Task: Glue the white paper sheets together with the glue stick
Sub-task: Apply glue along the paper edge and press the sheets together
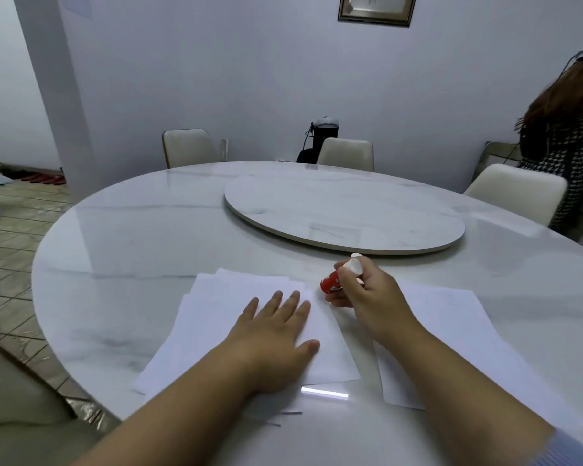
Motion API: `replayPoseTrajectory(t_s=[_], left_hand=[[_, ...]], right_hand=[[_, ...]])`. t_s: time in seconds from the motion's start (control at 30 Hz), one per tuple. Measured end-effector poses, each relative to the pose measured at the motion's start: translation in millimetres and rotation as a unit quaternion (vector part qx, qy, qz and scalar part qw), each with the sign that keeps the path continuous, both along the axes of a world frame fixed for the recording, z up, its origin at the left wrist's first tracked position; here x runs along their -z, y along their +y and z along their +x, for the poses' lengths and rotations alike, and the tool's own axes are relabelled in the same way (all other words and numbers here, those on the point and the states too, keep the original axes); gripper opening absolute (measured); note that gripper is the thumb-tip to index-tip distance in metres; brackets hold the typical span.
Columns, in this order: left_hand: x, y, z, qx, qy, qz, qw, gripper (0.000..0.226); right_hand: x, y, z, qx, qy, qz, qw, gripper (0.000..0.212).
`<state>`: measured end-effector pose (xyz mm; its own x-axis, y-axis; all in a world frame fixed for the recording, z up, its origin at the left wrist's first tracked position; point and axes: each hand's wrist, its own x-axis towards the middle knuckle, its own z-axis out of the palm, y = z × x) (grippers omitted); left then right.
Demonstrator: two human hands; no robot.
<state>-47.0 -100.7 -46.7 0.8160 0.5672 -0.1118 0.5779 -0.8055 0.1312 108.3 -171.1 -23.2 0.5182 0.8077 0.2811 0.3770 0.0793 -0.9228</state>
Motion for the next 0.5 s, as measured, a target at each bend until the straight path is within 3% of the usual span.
replayPoseTrajectory(t_s=[0.23,0.4,0.5], left_hand=[[-0.9,0.4,-0.6,0.0,0.005,-0.004,1.0,0.064],[-2.6,-2.5,-0.9,-0.002,0.009,-0.013,1.0,0.064],[-13.6,-2.2,-0.2,0.024,0.035,-0.032,0.999,0.063]], right_hand=[[-9.9,-32.7,-6.9,-0.027,-0.166,-0.042,0.985,0.017],[-10.3,-65.7,-15.2,-0.058,-0.12,-0.034,0.99,0.025],[-12.3,-71.6,-6.9,-0.033,0.005,0.067,0.997,0.025]])
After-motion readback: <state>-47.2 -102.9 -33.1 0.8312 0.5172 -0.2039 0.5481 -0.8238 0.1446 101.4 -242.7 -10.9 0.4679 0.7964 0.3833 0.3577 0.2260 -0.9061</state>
